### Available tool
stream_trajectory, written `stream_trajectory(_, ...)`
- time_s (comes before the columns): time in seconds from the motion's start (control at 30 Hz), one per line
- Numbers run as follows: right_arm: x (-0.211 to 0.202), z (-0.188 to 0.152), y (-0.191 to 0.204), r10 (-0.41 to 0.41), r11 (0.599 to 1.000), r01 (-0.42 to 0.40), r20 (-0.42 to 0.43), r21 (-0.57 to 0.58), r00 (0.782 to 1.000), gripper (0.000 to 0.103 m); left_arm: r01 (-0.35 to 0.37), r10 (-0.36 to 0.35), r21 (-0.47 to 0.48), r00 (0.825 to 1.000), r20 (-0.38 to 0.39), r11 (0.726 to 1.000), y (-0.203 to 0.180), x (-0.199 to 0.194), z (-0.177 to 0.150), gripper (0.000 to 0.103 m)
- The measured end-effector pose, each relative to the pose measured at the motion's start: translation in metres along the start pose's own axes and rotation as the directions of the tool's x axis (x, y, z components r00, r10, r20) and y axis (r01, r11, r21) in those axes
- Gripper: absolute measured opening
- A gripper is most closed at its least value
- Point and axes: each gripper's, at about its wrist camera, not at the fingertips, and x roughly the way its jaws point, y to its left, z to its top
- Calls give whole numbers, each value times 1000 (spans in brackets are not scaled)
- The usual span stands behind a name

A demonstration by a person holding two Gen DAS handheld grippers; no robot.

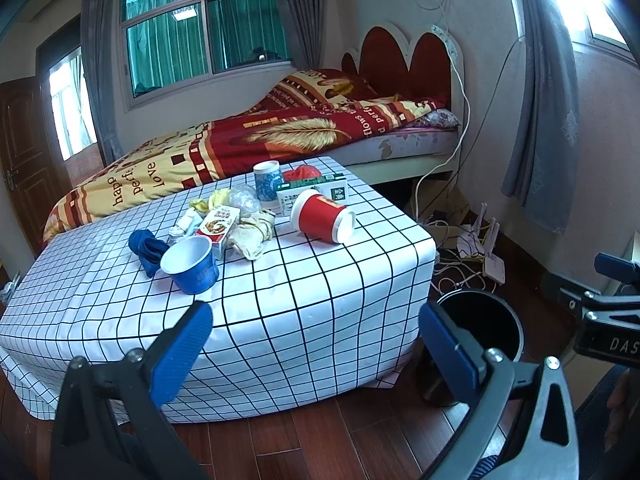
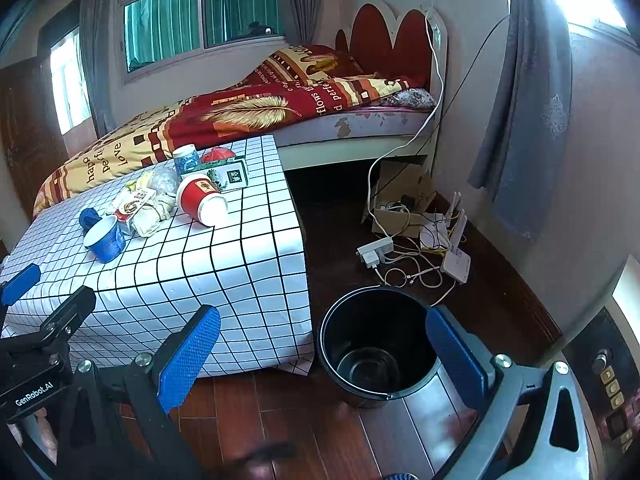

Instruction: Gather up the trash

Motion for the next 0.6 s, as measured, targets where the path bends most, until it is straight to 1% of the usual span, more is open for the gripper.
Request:
stream_trajectory(0.3,3,-2,0,-4,1000,4,-10,1,1000,103,-3,3,-3,1000,-4,1000,-5,0,4,103)
stream_trajectory(0.6,4,-4,2,-1,1000,1,-12,-6,1000,103,-9,9,-14,1000,-7,1000,5,1,-2,103)
